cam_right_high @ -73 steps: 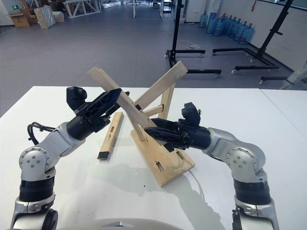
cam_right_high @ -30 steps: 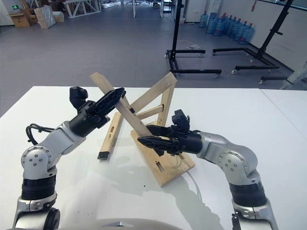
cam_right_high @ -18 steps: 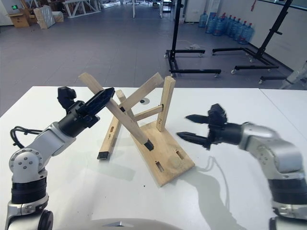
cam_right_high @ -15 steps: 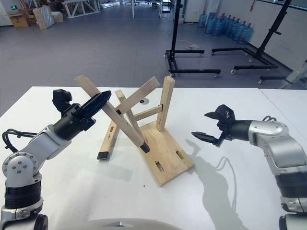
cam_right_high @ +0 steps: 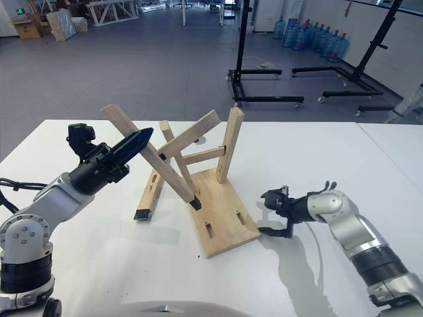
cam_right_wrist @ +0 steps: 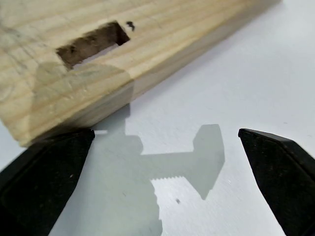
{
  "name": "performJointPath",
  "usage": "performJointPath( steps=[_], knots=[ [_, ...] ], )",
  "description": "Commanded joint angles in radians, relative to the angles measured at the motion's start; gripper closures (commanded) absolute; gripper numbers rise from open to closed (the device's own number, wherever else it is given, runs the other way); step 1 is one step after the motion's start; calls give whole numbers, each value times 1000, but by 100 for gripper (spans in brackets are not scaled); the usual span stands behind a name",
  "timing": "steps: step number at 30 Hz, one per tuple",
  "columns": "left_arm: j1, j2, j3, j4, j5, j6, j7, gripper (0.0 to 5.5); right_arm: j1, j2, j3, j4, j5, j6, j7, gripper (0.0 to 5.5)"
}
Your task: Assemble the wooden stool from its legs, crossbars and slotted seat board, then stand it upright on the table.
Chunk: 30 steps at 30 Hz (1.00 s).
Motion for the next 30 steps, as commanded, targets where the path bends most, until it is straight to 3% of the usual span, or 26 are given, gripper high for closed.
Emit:
performJointPath(
  steps=[1,8,13,16,21,30],
  knots=[
    [-13,36,11,-5,50,-15,-33,336,18,82,41,-64,5,81,-35,10],
    [-31,144,5,21,155,-6,-182,336,22,62,-38,-121,16,139,-67,10],
    [-112,172,-107,131,253,11,-374,336,8,30,-142,-73,53,135,-67,10],
    [-106,167,-197,156,324,6,-477,336,-35,50,-136,-29,60,119,-46,10],
    [-97,136,-253,194,414,-32,-555,336,-39,80,-120,-32,65,114,-40,10],
    [-108,104,-283,203,566,-119,-598,336,-30,98,-108,-50,70,123,-35,10]
  ],
)
